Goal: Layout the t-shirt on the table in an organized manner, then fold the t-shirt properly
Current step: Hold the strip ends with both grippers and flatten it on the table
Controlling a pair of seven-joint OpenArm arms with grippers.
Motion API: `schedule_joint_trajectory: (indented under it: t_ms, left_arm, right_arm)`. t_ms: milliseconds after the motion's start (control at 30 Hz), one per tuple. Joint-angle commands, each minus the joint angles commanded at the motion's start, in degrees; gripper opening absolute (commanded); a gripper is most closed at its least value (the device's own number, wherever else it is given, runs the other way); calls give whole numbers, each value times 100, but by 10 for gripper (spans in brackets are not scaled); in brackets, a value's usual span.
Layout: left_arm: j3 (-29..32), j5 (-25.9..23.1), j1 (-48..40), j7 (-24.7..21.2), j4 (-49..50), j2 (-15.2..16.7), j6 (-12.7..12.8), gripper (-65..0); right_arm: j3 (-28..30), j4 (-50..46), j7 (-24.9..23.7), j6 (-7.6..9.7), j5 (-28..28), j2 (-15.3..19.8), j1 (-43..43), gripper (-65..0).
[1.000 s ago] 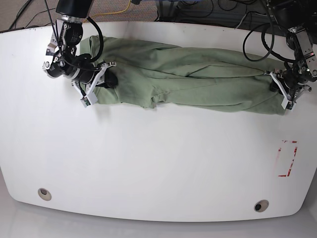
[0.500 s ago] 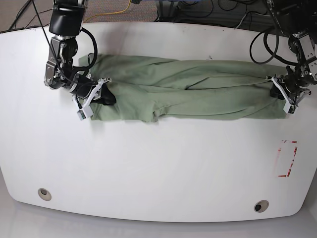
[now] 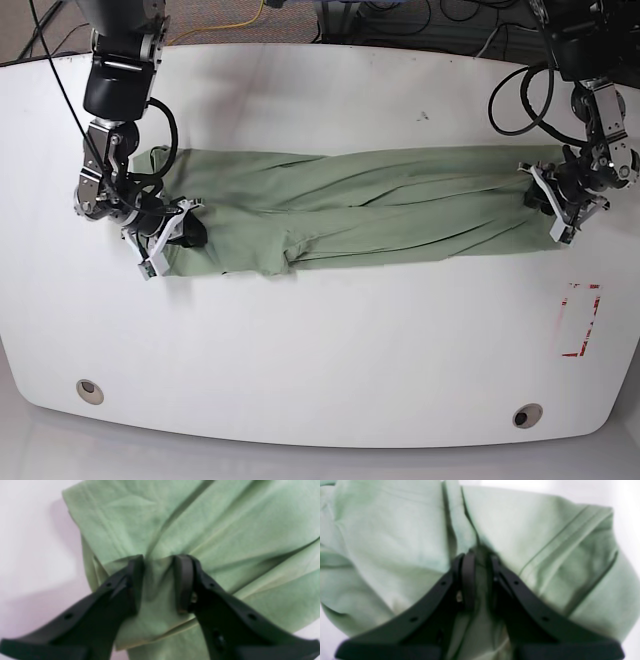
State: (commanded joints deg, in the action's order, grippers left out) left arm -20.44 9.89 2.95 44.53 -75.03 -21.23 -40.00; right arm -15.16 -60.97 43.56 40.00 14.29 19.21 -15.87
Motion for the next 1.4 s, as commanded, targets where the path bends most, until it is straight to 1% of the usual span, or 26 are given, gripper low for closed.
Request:
schedule_joint_trajectory:
  t_ms: [367,567,633,733,833,967,1033,1167,1267,1333,1400]
  left_arm:
    - [9,0,123,0,0,-9,0,-415]
    - [-9,0,193,0,264,-70,0,-415]
    - [-9,35,229,0,352,-176,0,-415]
    - [-26,53,378,0,352,-185,0,-414]
    - [-35,290,396,0,343,-193,0,-414]
    - [-18,809,457,9,343,-237,0,-407]
    - [-18,967,571,114,360,-334,0,-365]
    - [-44,1319,747,378,325,-352,0,-240]
    - [-273,1644,756,510,220,-360,0,-208]
    - [-501,1873,765,695,185,-360,0,-194]
    - [-580,2075,853,826,202,-360,0,-182]
  right_arm:
    - [0,0,0,0,0,-9,9,-561]
    - [-9,0,-9,0,-9,0,70,-561]
    - [-9,0,-9,0,-9,9,79,-561]
    - [-9,0,-9,0,0,9,79,-561]
    - [-9,-9,0,0,0,-18,97,-561]
    - [18,-35,9,0,0,-35,264,-563]
    - [26,-202,9,0,0,-167,325,-563]
    - [35,-598,18,0,-44,-334,598,-563]
    - [35,-756,26,0,-44,-404,651,-563]
    - [35,-765,97,0,-53,-466,651,-563]
    - [35,-765,167,0,-53,-484,651,-563]
